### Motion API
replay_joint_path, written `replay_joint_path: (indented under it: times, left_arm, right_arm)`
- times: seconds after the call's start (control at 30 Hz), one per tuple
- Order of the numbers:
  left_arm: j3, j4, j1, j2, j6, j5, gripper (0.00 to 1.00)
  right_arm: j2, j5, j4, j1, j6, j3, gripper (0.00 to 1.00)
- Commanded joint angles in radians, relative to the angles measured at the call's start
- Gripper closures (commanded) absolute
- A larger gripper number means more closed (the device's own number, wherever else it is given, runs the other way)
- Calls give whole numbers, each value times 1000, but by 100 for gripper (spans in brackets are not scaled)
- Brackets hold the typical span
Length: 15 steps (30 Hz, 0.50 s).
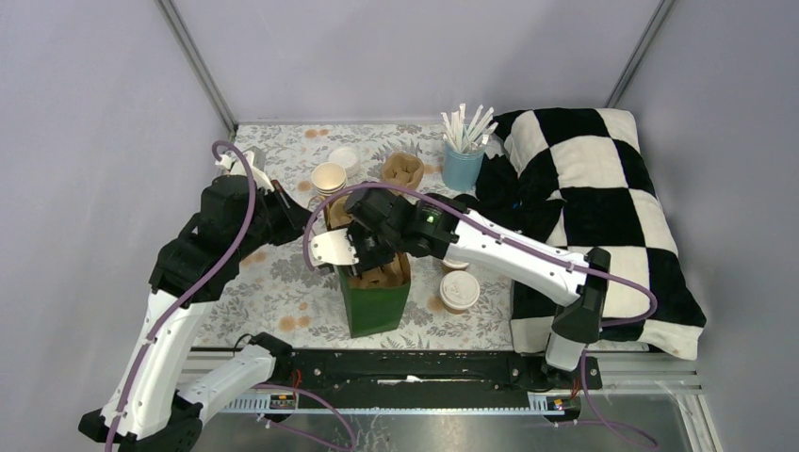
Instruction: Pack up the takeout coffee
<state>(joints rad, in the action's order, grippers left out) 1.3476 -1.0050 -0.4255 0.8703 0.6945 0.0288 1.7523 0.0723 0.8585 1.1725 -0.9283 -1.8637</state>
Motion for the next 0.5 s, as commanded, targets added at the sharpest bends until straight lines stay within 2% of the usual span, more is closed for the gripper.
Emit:
replay_joint_path:
  times: [0.0,0.2,0.47]
  left_arm:
    - [9,83,2,1,-51,-16,100]
    - [7,82,2,-13,-80,-18,100]
    - [-16,39,2,-62,-93,25,100]
  right_arm:
    - [41,49,2,-8,114,-21,53]
    - [41,55,-71,-18,141,38,51]
    - [88,54,-23,-52,226,-16,48]
